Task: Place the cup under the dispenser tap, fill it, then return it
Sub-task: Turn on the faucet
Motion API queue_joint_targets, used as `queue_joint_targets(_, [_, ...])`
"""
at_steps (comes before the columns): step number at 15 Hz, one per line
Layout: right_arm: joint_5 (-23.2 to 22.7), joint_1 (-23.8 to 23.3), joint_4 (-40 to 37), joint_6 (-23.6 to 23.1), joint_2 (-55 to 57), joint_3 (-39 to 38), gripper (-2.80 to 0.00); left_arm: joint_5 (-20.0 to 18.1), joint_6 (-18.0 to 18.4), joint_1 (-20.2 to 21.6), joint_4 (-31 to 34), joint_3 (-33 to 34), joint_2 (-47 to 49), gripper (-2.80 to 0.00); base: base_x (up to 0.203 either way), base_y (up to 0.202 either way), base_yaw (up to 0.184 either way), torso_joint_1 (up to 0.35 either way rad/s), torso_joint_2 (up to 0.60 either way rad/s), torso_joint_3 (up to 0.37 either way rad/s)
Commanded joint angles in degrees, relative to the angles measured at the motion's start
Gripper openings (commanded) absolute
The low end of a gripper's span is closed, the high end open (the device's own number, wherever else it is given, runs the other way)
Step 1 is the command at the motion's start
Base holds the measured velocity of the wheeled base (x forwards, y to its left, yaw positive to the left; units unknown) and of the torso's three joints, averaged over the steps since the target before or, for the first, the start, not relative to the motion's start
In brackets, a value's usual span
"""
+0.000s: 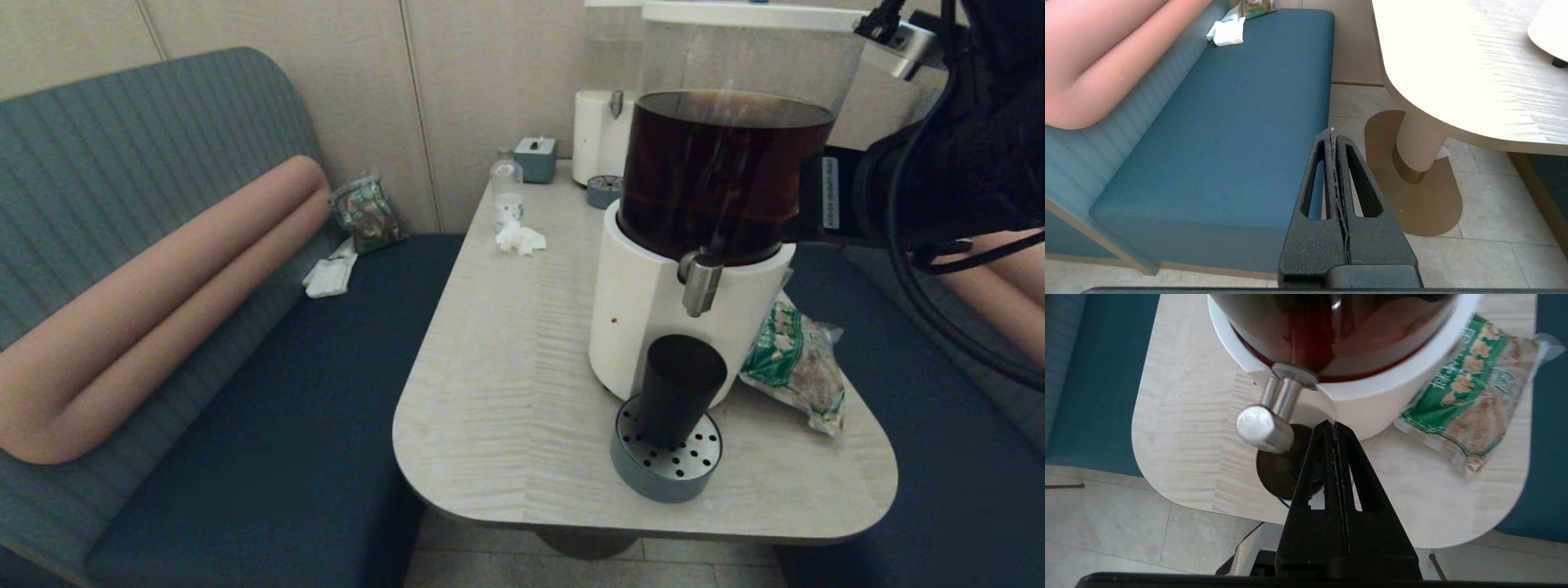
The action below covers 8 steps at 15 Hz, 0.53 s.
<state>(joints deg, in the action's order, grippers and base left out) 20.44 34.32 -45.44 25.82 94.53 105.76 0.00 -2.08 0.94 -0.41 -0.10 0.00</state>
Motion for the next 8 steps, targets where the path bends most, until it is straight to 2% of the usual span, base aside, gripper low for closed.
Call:
queue_joint_targets(1, [0.03,0.05,-0.13,0.34,2.39,0.58,-2.80,0.00,-0.02,0.03,-0.02,0.01,0.09,-2.80,0.000,0.000,0.000,0.000,0.00,0.000])
queue_joint_targets(8, [0.06,-0.48,0.58,0.46,6.96,3.62,-2.80,0.00,-0.02,0.03,-0.02,0.08,0.09,-2.80,0.000,0.000,0.000,0.000,0.00,0.000])
